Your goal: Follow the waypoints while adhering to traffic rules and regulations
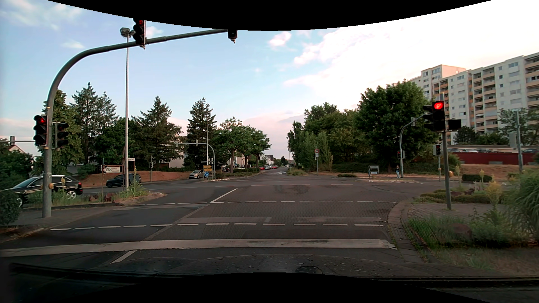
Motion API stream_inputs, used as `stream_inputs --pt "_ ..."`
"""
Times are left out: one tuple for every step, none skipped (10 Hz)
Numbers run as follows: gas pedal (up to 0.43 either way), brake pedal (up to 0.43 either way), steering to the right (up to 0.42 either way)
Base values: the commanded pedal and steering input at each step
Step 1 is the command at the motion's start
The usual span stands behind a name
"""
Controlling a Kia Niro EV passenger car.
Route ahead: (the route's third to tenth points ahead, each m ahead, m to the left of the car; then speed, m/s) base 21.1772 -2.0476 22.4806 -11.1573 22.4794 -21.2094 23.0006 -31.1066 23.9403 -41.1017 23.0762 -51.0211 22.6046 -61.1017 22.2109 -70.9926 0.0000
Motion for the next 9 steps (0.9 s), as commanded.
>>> stream_inputs --pt "0.0 0.262 0.044" --pt "0.0 0.262 0.044" --pt "0.0 0.262 0.044" --pt "0.0 0.262 0.044" --pt "0.0 0.262 0.044" --pt "0.0 0.262 0.044" --pt "0.0 0.262 0.044" --pt "0.0 0.262 0.044" --pt "0.0 0.268 0.044"
